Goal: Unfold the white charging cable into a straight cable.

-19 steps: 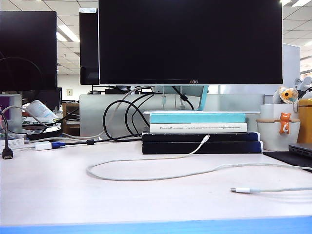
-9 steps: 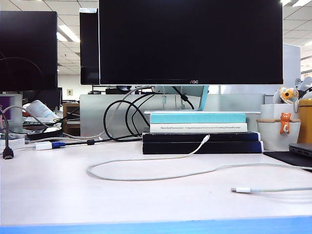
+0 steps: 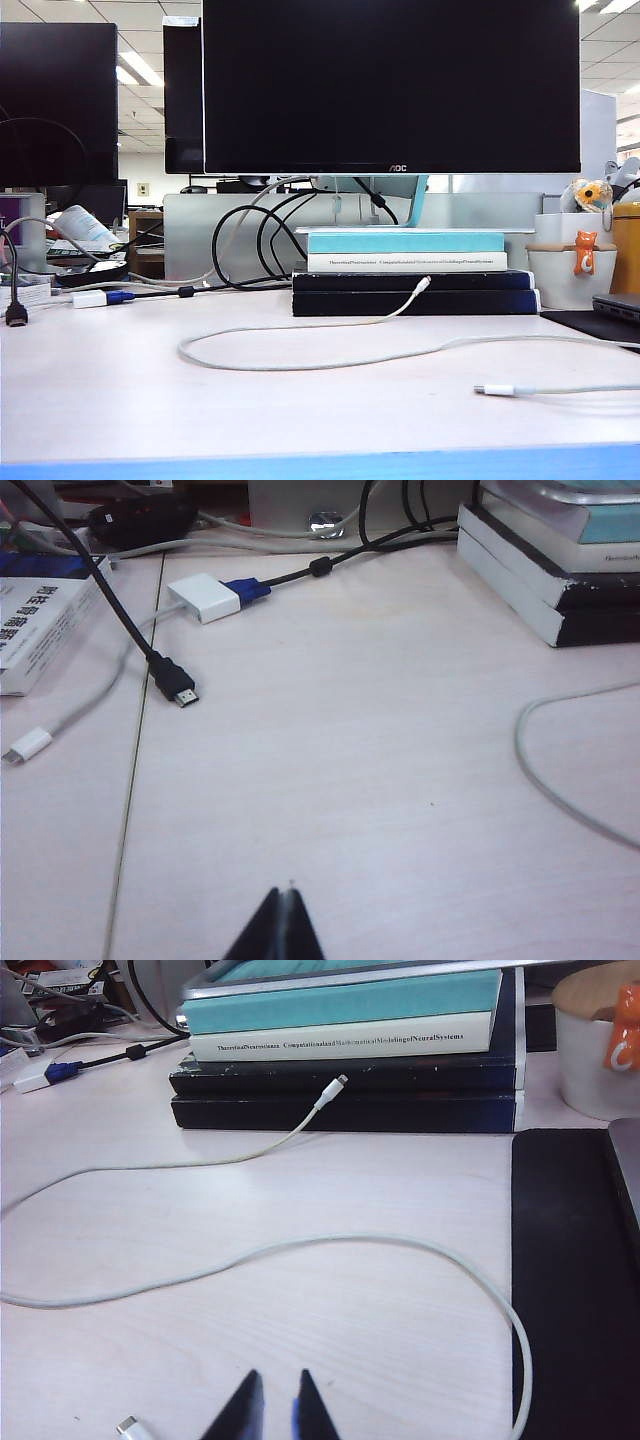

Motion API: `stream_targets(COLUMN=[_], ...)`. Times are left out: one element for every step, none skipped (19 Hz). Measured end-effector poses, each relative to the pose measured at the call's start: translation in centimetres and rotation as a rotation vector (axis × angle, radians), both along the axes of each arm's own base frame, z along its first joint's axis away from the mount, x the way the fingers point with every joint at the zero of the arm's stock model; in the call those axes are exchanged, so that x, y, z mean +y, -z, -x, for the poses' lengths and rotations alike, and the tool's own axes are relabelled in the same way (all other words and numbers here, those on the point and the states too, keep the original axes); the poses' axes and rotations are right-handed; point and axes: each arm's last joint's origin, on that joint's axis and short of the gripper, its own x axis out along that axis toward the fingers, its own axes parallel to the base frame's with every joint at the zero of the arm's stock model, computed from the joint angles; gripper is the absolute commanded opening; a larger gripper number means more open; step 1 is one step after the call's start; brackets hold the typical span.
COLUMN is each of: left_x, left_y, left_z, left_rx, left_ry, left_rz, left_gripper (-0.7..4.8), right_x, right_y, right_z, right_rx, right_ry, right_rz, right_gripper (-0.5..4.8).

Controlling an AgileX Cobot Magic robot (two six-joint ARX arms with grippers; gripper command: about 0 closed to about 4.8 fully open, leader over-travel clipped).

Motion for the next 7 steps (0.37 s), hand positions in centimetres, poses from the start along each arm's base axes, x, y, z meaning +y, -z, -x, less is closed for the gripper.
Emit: stream_targets(left_x=[0.0, 0.0, 0.0, 0.0, 0.0, 0.0, 0.0], left_y=[0.0, 0.0, 0.0, 0.01, 0.01, 0.0, 0.01], left_z=[0.0, 0.0, 0.0, 0.0, 0.0, 0.0, 0.0], left_rx=[0.0, 0.0, 0.0, 0.001, 0.001, 0.0, 0.001], left_ry=[0.0, 0.0, 0.0, 0.0, 0.0, 0.0, 0.0], left_rz=[0.0, 0.0, 0.0, 0.0, 0.0, 0.0, 0.0], left_gripper=[-0.06, -0.05, -0.05, -0.05, -0.05, -0.05, -0.05], right_x=[0.01, 0.01, 0.01, 0.01, 0.01, 0.01, 0.01], right_y=[0.0, 0.0, 0.0, 0.0, 0.0, 0.0, 0.0], right_z=[0.0, 0.0, 0.0, 0.0, 0.0, 0.0, 0.0], right_rx=[0.0, 0.0, 0.0, 0.0, 0.0, 0.0, 0.0], right_ry=[-0.004, -0.004, -0.004, -0.004, -0.004, -0.004, -0.004], right_rz=[-0.001, -0.001, -0.001, -0.001, -0.001, -0.001, -0.001], right_gripper=[0.5, 0.5, 0.5, 0.5, 0.5, 0.5, 0.5])
